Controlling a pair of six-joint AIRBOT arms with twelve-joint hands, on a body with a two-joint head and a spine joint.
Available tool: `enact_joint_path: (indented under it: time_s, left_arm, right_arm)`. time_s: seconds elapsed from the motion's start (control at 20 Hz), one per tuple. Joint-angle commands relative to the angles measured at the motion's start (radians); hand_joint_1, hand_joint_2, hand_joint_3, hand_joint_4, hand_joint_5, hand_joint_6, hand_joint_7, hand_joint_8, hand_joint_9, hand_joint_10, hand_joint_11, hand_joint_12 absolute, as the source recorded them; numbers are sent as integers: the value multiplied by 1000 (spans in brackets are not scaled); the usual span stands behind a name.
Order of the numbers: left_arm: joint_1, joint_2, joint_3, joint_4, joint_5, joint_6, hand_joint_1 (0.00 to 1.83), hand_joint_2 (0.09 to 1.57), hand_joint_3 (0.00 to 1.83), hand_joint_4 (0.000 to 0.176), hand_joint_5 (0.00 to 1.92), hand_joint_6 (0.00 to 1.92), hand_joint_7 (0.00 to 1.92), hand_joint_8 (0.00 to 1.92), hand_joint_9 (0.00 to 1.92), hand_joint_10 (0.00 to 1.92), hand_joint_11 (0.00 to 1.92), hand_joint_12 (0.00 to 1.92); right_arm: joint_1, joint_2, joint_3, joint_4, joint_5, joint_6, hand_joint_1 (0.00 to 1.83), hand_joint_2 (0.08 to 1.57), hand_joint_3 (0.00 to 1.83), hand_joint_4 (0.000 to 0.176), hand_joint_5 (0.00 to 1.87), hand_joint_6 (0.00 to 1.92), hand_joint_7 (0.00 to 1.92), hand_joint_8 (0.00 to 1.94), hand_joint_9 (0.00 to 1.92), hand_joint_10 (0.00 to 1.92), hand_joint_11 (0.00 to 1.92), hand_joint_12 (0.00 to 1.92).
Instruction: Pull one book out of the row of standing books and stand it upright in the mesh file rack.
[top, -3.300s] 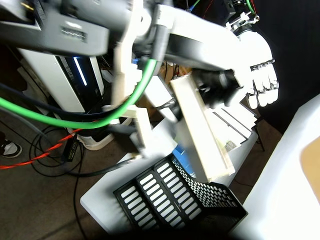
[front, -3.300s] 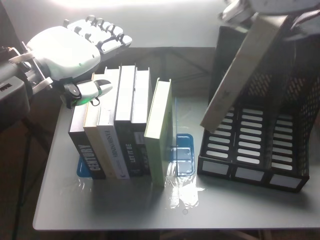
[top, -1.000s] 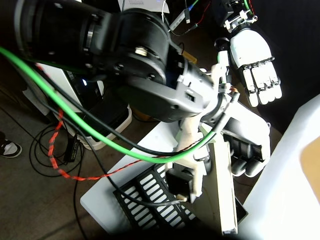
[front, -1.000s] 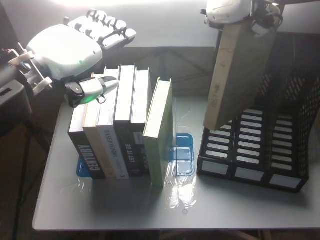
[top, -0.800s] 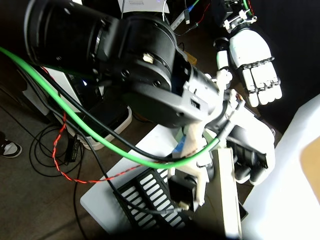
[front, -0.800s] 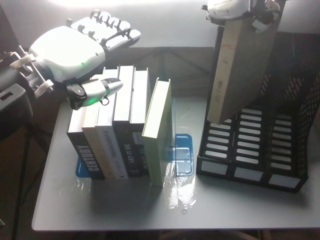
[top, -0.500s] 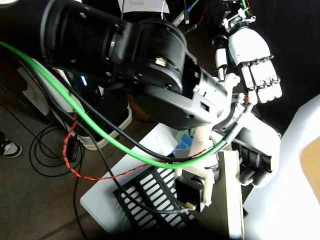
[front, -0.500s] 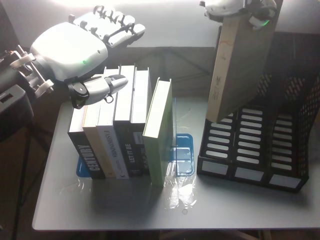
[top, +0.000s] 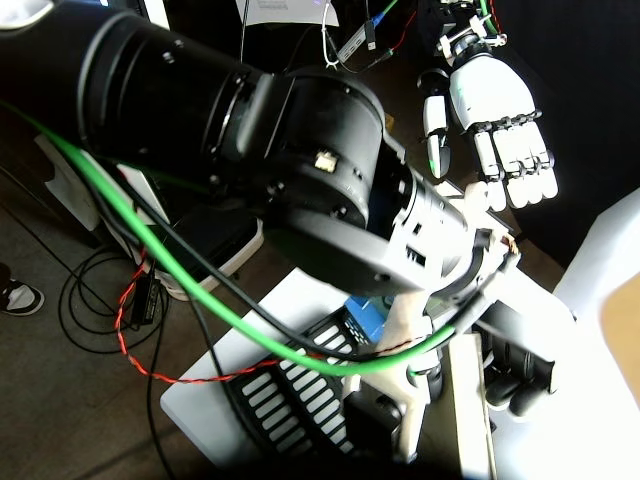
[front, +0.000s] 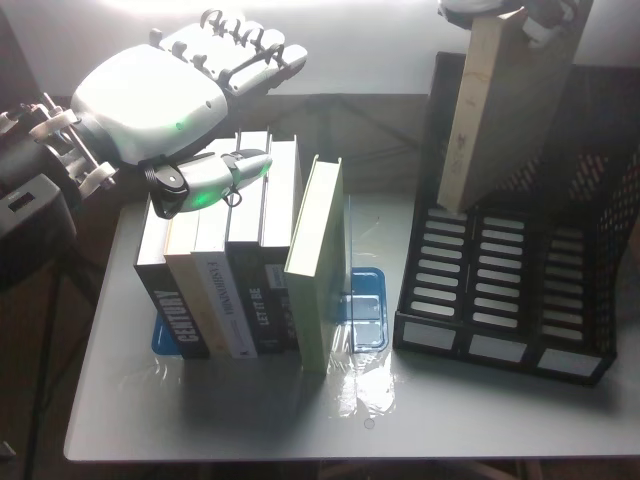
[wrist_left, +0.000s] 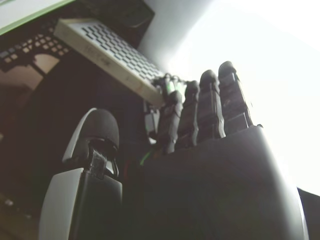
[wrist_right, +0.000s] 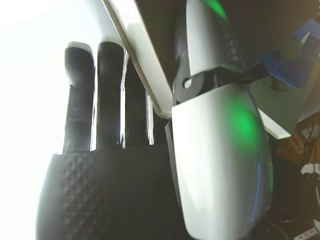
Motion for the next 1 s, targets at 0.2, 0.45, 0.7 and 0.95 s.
enact_joint_path:
  time_s: [0.2,0.45,0.7,0.95]
  left_arm:
    - [3,-3,-1,-3,-154,-16,273,1467,3,38,6,2,0,0,0,0,0,0]
    - [6,-14,1,-3,-168,-28,278,1471,2,27,24,9,0,0,0,0,0,0]
    - [13,-23,5,-3,-182,-38,238,1472,1,44,2,0,0,0,0,0,0,0]
    - [17,-30,8,-3,-184,-43,238,1471,0,48,2,0,0,0,0,0,0,0]
  right_arm:
    - [9,4,16,-35,-117,19,1338,1234,0,0,776,1156,740,1389,645,1608,397,1705]
    - [3,6,40,-35,-121,62,1335,1239,0,0,793,1130,727,1410,611,1649,358,1772]
    - [-53,0,85,-35,-126,98,1330,1239,2,0,776,1326,720,1296,621,1576,358,1627]
    - [-82,-33,136,-35,-125,136,1326,1255,0,0,768,1346,668,1350,621,1599,396,1637]
